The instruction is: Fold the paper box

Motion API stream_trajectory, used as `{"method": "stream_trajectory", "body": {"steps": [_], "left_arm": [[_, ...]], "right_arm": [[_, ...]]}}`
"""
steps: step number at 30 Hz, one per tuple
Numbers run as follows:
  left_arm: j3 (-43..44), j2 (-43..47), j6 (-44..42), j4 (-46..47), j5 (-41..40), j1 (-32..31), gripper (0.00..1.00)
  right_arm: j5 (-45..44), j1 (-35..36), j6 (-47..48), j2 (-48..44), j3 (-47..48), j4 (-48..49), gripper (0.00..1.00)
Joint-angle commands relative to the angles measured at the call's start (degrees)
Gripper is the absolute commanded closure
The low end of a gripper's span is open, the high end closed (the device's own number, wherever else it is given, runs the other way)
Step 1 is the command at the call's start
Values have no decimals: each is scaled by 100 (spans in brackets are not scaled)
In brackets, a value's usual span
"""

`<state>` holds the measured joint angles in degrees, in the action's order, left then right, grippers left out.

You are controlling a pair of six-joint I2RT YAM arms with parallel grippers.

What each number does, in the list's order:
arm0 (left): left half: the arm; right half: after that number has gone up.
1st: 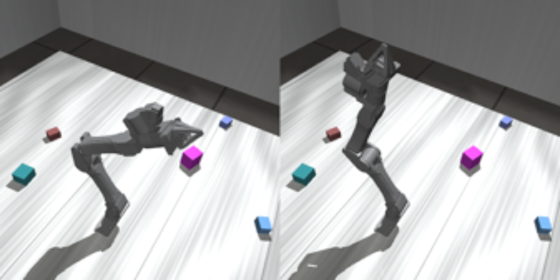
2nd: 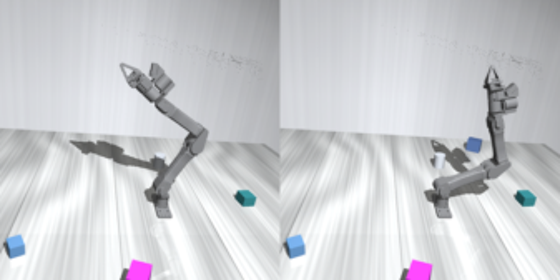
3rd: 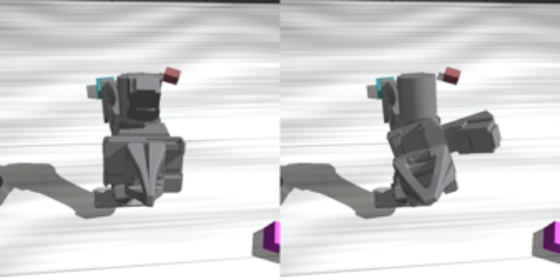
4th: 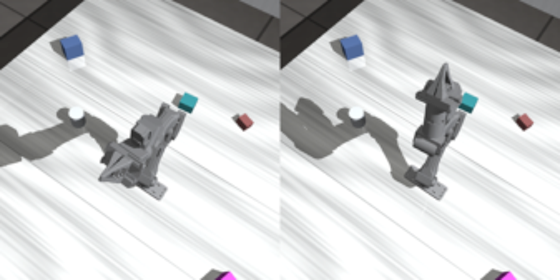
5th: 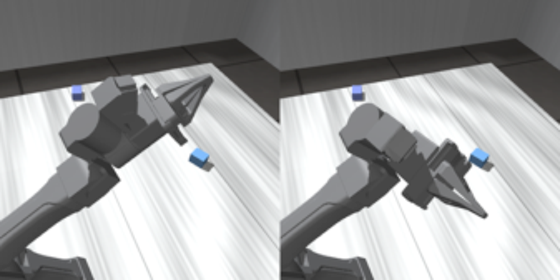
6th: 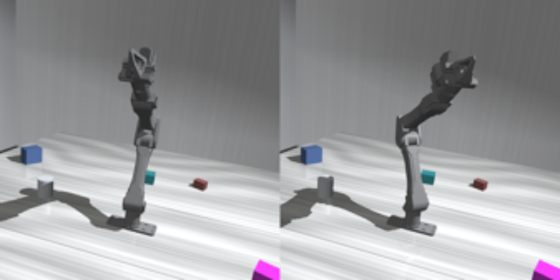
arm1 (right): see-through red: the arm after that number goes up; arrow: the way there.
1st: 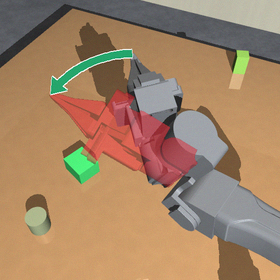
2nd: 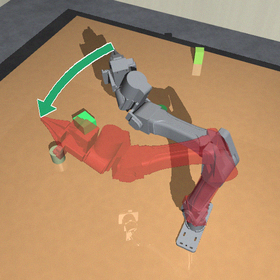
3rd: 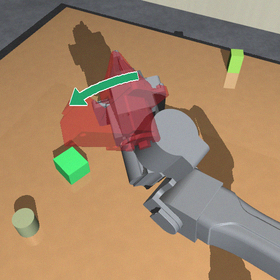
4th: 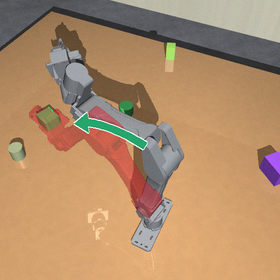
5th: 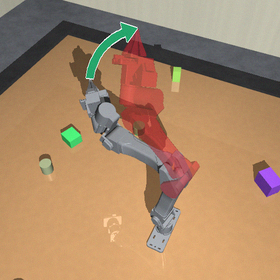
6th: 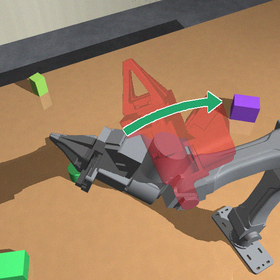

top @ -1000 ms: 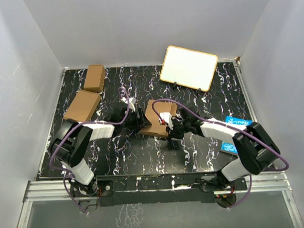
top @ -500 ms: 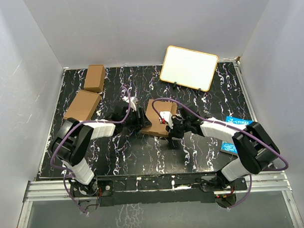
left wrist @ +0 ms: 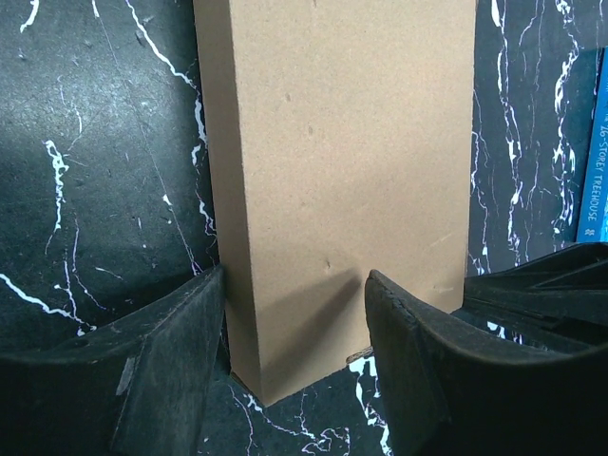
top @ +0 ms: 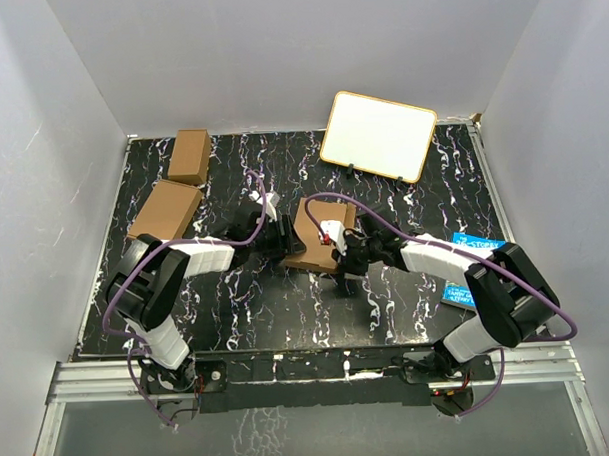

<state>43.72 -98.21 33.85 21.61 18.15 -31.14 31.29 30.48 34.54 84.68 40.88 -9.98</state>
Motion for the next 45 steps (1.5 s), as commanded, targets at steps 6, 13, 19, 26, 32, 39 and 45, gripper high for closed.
{"method": "stream_trajectory", "body": {"steps": [6, 13, 19, 26, 32, 39, 45], "left_arm": [[11, -198, -24, -621, -37, -167, 41], [12, -206, -1, -666, -85, -166, 40], [-19, -294, 31, -625, -28, -127, 40], [10, -287, 29, -674, -22, -101, 40], [60, -303, 3, -714, -15, -96, 40], [158, -355, -58, -770, 22, -100, 40], [225, -408, -86, -772, 73, -98, 40]], "right_arm": [[21, -20, -168, -10, 298, 430, 92], [383, -197, -34, -69, 338, 156, 88], [857, -498, 225, -385, 242, -173, 74], [1226, -920, 225, -527, 280, -395, 71], [969, -1481, -120, -246, 250, -421, 90], [799, -1495, -411, 290, 394, -488, 92], [849, -1476, -1027, 560, 435, -212, 92]]}}
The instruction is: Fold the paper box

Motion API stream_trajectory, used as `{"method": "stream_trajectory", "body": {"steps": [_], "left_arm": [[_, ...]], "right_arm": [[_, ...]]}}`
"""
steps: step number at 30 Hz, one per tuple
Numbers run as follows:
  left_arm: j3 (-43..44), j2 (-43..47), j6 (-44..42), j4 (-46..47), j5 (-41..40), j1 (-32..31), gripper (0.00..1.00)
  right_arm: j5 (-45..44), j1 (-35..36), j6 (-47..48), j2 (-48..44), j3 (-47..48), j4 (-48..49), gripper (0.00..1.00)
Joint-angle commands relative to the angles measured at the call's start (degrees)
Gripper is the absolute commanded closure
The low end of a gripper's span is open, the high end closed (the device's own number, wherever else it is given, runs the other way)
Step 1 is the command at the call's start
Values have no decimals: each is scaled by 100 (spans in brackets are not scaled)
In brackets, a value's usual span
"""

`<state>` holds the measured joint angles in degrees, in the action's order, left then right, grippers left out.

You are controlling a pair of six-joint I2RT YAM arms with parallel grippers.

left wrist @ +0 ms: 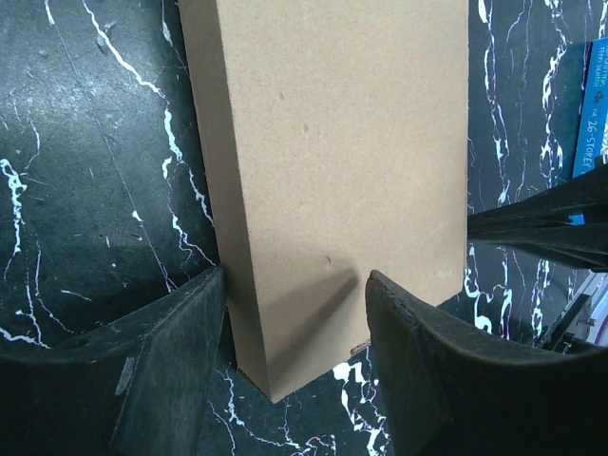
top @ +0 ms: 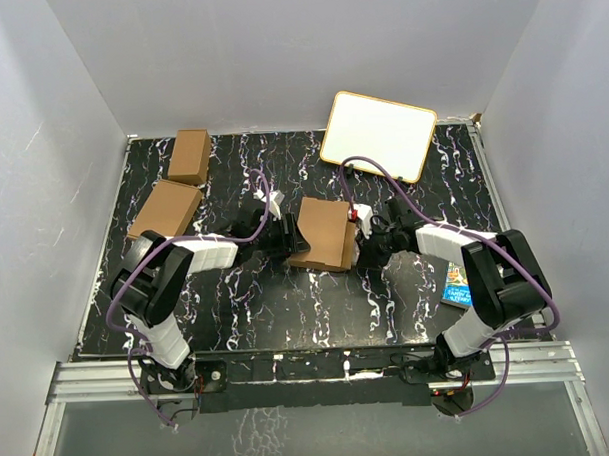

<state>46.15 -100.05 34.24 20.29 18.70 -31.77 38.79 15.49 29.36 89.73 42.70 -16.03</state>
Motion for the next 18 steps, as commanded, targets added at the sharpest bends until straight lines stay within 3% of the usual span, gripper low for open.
{"method": "stream_trajectory", "body": {"steps": [1, 12, 18], "left_arm": [[-6, -232, -125, -641, 26, -39, 40], [47, -266, -96, -631, 139, -39, 41], [74, -230, -337, -678, 201, -32, 41]], "right_arm": [[177, 29, -583, 77, 244, 445, 92], [875, 571, -1202, 95, 195, 1132, 92], [1107, 589, -982, 25, 247, 930, 92]]}}
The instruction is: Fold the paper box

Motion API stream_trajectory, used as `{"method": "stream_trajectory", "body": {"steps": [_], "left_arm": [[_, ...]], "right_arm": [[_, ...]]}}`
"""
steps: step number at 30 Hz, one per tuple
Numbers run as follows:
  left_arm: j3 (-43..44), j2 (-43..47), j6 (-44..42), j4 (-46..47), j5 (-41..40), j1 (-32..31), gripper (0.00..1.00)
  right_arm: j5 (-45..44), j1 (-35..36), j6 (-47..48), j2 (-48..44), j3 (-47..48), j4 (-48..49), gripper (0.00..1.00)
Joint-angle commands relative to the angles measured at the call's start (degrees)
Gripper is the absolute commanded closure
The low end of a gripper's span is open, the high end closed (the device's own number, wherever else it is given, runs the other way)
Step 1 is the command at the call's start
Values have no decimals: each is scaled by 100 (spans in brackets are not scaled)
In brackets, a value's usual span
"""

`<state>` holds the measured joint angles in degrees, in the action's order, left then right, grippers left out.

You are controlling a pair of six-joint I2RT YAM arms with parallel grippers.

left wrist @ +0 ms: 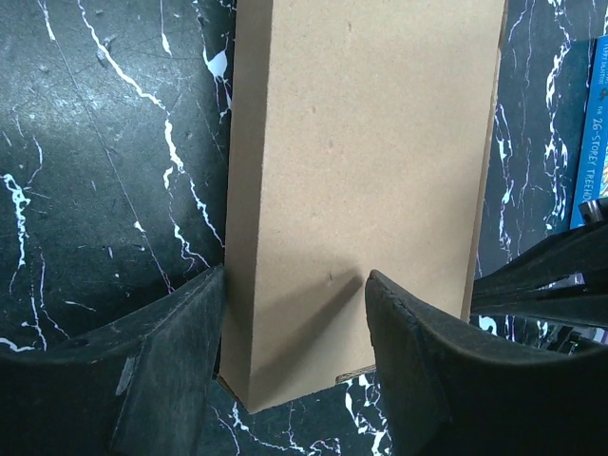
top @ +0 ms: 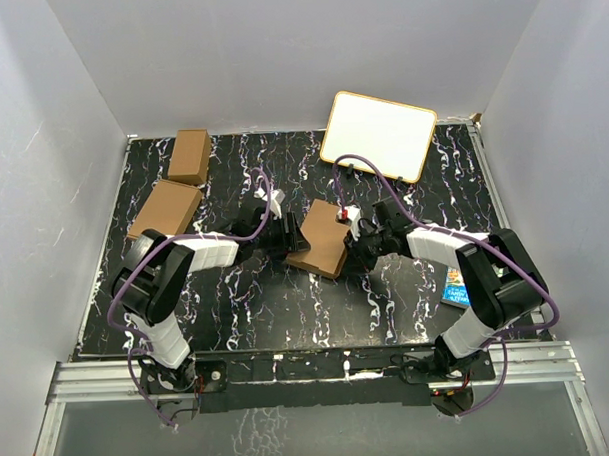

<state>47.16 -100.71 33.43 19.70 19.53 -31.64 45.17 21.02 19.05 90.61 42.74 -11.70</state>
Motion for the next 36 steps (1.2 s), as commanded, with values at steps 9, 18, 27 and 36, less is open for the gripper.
{"method": "stream_trajectory", "body": {"steps": [9, 18, 27, 36], "left_arm": [[700, 22, -1433, -1518, -181, 26, 31], [419, 1415, -2333, -1152, -1101, 35, 6], [-567, 2546, -1213, -1740, -443, 75, 96], [-1071, 1875, -544, -1286, 295, -47, 97]], "right_arm": [[810, -796, 2276, -433, 873, -1570, 88], [52, -1342, 616, -618, 782, 103, 63], [-869, -1333, 1324, 1182, 2731, -4, 92], [-806, -1177, 1823, 2446, 3778, -632, 92]]}}
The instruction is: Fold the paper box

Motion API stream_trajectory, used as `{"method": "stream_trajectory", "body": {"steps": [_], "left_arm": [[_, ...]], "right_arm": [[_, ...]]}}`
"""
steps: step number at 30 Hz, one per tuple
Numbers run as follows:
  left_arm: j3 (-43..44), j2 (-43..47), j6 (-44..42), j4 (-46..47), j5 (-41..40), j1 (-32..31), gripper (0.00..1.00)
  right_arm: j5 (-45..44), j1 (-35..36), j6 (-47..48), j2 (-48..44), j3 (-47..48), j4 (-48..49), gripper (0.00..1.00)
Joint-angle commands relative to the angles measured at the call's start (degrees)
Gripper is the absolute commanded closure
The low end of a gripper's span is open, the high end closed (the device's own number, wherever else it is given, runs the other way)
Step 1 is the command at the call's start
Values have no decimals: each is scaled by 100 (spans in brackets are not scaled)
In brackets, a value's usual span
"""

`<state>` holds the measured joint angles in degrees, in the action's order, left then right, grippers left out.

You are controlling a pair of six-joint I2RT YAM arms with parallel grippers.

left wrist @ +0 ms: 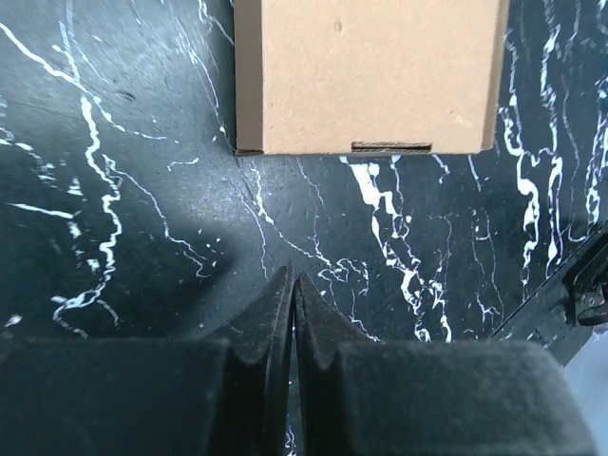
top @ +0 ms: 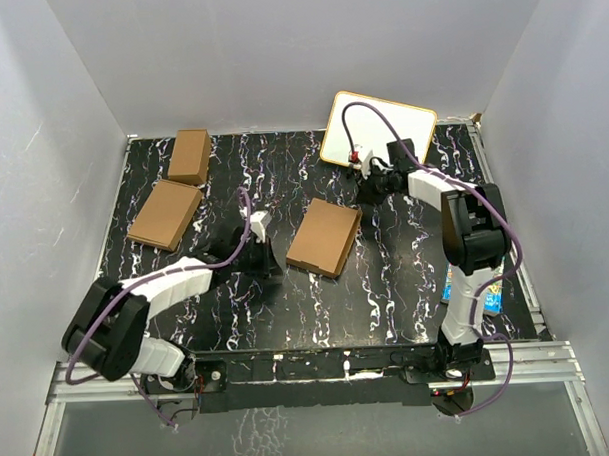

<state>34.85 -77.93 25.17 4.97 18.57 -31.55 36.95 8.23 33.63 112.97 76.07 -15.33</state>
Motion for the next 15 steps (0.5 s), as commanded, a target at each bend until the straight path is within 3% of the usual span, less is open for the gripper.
{"method": "stream_trajectory", "body": {"steps": [1, 4, 10, 15], "left_arm": [[248, -572, 270, 195, 403, -69, 96], [551, -1046, 211, 92, 329, -77, 93], [1255, -1592, -24, -512, -571, -19, 79], [1824, -1939, -351, -792, -875, 220, 75]], "right_arm": [[27, 133, 444, 264, 485, -343, 92], [172, 177, 696, 260, 407, -476, 92], [518, 202, 1510, -234, -232, -905, 92], [844, 252, 2183, -819, -894, -1459, 92]]}}
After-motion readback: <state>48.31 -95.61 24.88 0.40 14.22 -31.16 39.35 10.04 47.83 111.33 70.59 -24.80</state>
